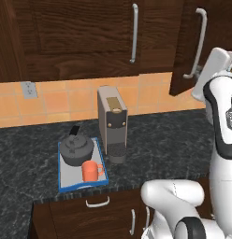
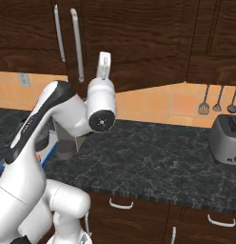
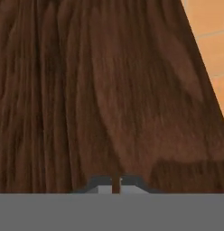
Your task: Pick the kettle from the counter and place it on the tray. Then pick the mug from the cabinet and place it on the tray. Then close the cabinet doors.
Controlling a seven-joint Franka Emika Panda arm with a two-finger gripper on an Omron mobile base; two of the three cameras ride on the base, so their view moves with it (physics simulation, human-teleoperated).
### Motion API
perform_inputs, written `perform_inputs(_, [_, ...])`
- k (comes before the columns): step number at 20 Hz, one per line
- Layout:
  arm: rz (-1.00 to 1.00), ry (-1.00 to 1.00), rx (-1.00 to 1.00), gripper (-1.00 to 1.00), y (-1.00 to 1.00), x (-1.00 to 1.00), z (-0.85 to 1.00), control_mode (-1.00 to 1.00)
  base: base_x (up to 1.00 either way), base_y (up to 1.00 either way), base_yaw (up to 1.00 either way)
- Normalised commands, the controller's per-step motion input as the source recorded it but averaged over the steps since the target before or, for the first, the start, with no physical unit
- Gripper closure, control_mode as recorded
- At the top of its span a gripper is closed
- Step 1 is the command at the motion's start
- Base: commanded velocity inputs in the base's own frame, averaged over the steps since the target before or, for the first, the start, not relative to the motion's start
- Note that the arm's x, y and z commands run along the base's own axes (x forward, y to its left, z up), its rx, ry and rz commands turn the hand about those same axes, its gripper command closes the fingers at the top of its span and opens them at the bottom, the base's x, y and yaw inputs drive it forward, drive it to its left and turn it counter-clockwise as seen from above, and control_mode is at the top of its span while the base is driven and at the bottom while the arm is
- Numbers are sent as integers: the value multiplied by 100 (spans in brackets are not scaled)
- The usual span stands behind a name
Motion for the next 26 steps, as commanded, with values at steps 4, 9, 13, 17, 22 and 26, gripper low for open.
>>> perform_inputs(4, [0,27,0,100,21,81,-2,-100,0,0,0])
perform_inputs(9, [-4,1,0,100,25,95,-18,-100,0,0,0])
perform_inputs(13, [-7,0,0,100,11,85,-13,-100,0,0,0])
perform_inputs(17, [-8,10,0,100,0,79,-5,-100,0,0,0])
perform_inputs(22, [-10,17,0,100,0,62,0,-100,0,0,0])
perform_inputs(26, [-13,10,0,100,0,51,-1,-100,0,0,0])
